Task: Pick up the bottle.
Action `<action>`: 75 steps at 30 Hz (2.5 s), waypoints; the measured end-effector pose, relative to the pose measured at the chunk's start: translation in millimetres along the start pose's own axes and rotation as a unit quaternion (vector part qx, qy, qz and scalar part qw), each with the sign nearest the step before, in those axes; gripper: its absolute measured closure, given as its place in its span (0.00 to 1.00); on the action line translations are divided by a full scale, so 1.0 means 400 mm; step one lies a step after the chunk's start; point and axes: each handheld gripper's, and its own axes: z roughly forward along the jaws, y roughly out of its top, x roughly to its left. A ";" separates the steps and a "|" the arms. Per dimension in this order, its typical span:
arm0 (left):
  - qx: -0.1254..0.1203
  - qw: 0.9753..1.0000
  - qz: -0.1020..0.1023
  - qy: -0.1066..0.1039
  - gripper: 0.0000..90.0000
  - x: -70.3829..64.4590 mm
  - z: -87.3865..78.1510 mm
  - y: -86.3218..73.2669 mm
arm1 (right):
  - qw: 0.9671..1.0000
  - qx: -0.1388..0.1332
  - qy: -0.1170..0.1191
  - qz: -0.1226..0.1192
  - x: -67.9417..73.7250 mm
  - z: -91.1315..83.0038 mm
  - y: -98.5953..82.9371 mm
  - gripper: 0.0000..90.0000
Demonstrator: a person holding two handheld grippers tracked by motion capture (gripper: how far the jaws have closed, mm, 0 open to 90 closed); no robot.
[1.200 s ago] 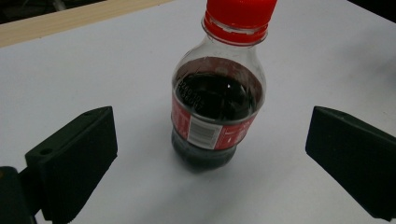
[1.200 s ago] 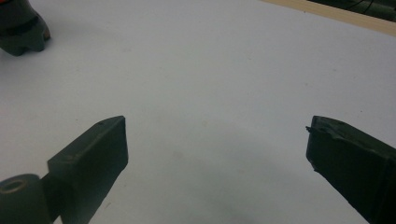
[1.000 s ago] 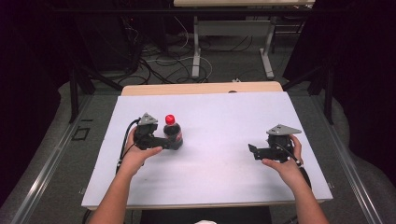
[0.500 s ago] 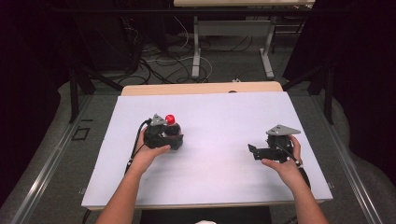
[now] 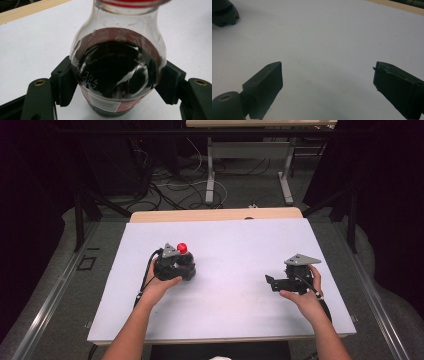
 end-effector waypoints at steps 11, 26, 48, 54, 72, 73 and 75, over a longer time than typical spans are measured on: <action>-0.004 1.000 -0.002 -0.001 0.33 -0.020 -0.027 0.009 | 1.000 -0.002 -0.004 0.000 0.000 -0.001 0.001 0.10; 0.006 0.998 0.040 -0.053 0.33 -0.124 -0.120 0.075 | 1.000 -0.013 0.013 -0.019 0.026 -0.021 0.022 0.12; 0.010 0.989 0.081 -0.121 0.33 -0.285 -0.093 0.057 | 0.989 -0.080 0.111 -0.063 0.198 -0.123 0.117 0.30; 0.015 0.989 0.080 -0.121 0.33 -0.300 -0.082 0.051 | 0.984 -0.079 0.138 -0.080 0.240 -0.121 0.142 0.36; 0.011 0.989 0.087 -0.120 0.33 -0.312 -0.077 0.045 | 0.976 -0.057 0.185 -0.094 0.347 -0.080 0.212 0.59; 0.010 0.989 0.084 -0.121 0.33 -0.314 -0.077 0.045 | 0.976 -0.051 0.187 -0.094 0.351 -0.075 0.216 0.59; 0.012 0.989 0.086 -0.123 0.33 -0.317 -0.079 0.045 | 0.977 -0.047 0.185 -0.093 0.357 -0.070 0.219 0.60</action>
